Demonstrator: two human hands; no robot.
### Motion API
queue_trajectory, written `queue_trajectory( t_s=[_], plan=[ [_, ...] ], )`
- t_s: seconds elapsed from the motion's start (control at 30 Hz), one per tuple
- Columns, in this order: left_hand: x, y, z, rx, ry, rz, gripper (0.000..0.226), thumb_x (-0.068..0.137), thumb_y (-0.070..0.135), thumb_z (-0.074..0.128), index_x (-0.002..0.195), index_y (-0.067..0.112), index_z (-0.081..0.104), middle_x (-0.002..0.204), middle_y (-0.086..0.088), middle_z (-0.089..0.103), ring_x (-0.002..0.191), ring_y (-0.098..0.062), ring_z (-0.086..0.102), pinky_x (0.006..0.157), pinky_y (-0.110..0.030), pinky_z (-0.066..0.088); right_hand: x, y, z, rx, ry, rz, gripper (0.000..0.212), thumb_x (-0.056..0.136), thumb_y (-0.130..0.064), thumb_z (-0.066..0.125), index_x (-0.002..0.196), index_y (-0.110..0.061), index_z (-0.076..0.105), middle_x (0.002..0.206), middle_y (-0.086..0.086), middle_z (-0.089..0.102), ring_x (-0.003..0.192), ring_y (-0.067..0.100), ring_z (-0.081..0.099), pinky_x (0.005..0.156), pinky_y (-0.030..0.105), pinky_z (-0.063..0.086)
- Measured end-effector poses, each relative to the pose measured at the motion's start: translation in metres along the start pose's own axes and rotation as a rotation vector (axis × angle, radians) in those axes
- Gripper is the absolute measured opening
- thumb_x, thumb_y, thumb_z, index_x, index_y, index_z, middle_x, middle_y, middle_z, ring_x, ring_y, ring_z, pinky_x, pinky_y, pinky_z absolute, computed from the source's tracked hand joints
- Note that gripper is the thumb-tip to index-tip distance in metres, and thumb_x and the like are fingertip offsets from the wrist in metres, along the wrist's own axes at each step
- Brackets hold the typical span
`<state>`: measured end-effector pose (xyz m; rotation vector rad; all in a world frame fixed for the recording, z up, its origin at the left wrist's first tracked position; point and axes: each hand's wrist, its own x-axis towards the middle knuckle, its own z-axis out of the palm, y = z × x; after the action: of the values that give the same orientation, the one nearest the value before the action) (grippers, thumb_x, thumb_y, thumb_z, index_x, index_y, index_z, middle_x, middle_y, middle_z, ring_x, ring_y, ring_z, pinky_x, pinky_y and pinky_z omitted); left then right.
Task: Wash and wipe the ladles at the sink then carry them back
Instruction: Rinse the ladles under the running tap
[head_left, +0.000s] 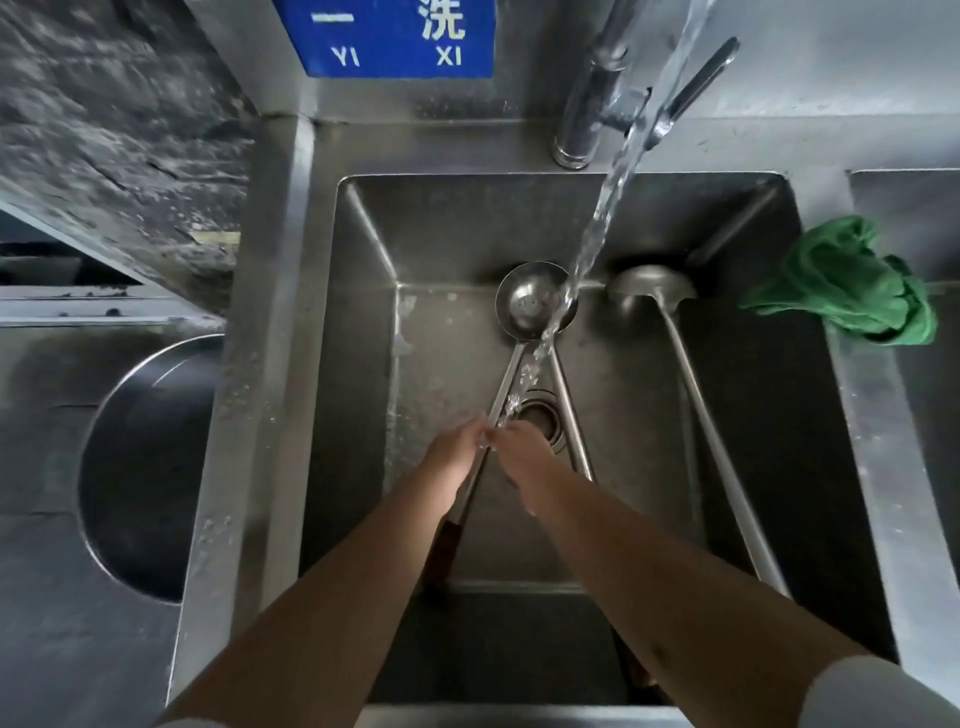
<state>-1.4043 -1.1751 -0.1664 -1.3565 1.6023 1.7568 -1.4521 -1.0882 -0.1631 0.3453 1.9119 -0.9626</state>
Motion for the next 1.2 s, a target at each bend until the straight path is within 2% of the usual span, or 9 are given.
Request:
queue_trajectory(
  t_s=[0.17,0.33,0.43,0.6,0.8,0.93,1.03,1.13,1.2],
  plan=[
    [0.03,-0.011,0.002,0.166,-0.014,0.112,0.034,0.094,0.037,0.044,0.094,0.012,0.067,0.106,-0.01,0.067,0.108,-0.03,0.061,0.096,-0.04,0.044,0.039,0.012,0.026,0.015,0.017,0.058,0.029,0.098,-0.01,0.045,0.119,0.001,0.061,0.116,0.019,0.064,0.106,0.032,0.062,0.087,0.038,0.05],
    [0.056,-0.027,0.0,0.144,-0.073,0.069,0.045,0.097,0.04,0.043,0.111,0.005,0.069,0.11,-0.005,0.065,0.105,-0.018,0.059,0.099,-0.031,0.042,0.066,0.029,0.052,0.298,-0.038,0.099,0.016,0.092,-0.022,0.055,0.1,-0.013,0.065,0.094,0.009,0.07,0.081,0.015,0.065,0.063,0.02,0.052],
    [0.068,-0.038,-0.001,0.066,-0.059,0.015,0.046,0.084,0.051,0.046,0.095,0.013,0.071,0.107,-0.012,0.071,0.104,-0.023,0.064,0.103,-0.038,0.046,0.054,0.026,0.051,0.395,-0.068,0.138,0.02,0.099,-0.018,0.054,0.081,-0.016,0.062,0.077,0.004,0.066,0.068,0.014,0.062,0.05,0.019,0.049],
    [0.062,-0.025,-0.01,-0.077,-0.057,-0.051,0.021,0.091,0.027,0.054,0.082,0.017,0.07,0.088,-0.009,0.069,0.086,-0.026,0.066,0.076,-0.036,0.054,0.051,0.026,0.063,0.39,-0.008,0.162,0.031,0.092,-0.044,0.05,0.089,-0.016,0.062,0.084,0.013,0.07,0.078,0.028,0.07,0.073,0.044,0.06],
    [0.03,0.013,-0.014,-0.153,-0.223,-0.193,0.036,0.081,0.052,0.062,0.066,0.019,0.067,0.062,-0.005,0.057,0.053,-0.02,0.057,0.051,-0.027,0.044,0.001,-0.004,0.045,0.684,-0.024,0.165,0.037,0.102,-0.032,0.043,0.077,-0.011,0.06,0.051,0.002,0.056,0.046,0.014,0.059,0.045,0.025,0.047],
    [0.006,0.041,-0.006,-0.18,-0.255,-0.228,0.036,0.087,0.051,0.057,0.087,0.017,0.071,0.059,-0.003,0.054,0.044,-0.016,0.05,0.042,-0.02,0.038,-0.025,-0.022,0.011,0.781,-0.177,0.183,0.048,0.101,-0.045,0.046,0.062,-0.016,0.046,0.047,0.0,0.037,0.032,0.01,0.038,0.033,0.016,0.032],
    [-0.01,0.056,-0.002,-0.227,-0.2,-0.151,0.016,0.09,0.014,0.057,0.078,0.004,0.064,0.055,-0.009,0.055,0.043,-0.02,0.053,0.045,-0.026,0.047,-0.046,-0.033,-0.019,0.471,-0.235,0.08,0.049,0.102,-0.046,0.042,0.073,-0.009,0.056,0.053,0.004,0.05,0.041,0.014,0.048,0.038,0.02,0.039],
    [-0.021,0.062,-0.004,-0.255,-0.182,-0.156,0.014,0.09,0.001,0.054,0.078,0.005,0.062,0.054,-0.007,0.058,0.052,-0.018,0.054,0.072,-0.034,0.055,-0.058,-0.031,-0.046,-0.381,0.028,-0.176,0.04,0.104,-0.037,0.038,0.1,-0.007,0.065,0.088,0.012,0.067,0.08,0.025,0.066,0.067,0.025,0.053],
    [-0.026,0.064,-0.011,-0.248,-0.162,-0.155,0.014,0.095,0.003,0.05,0.084,0.003,0.059,0.064,-0.01,0.058,0.056,-0.019,0.055,0.059,-0.027,0.054,-0.048,-0.014,-0.056,-0.692,0.177,-0.254,0.028,0.098,-0.034,0.045,0.11,-0.017,0.064,0.105,0.008,0.065,0.099,0.03,0.063,0.081,0.034,0.053]
  ],
)
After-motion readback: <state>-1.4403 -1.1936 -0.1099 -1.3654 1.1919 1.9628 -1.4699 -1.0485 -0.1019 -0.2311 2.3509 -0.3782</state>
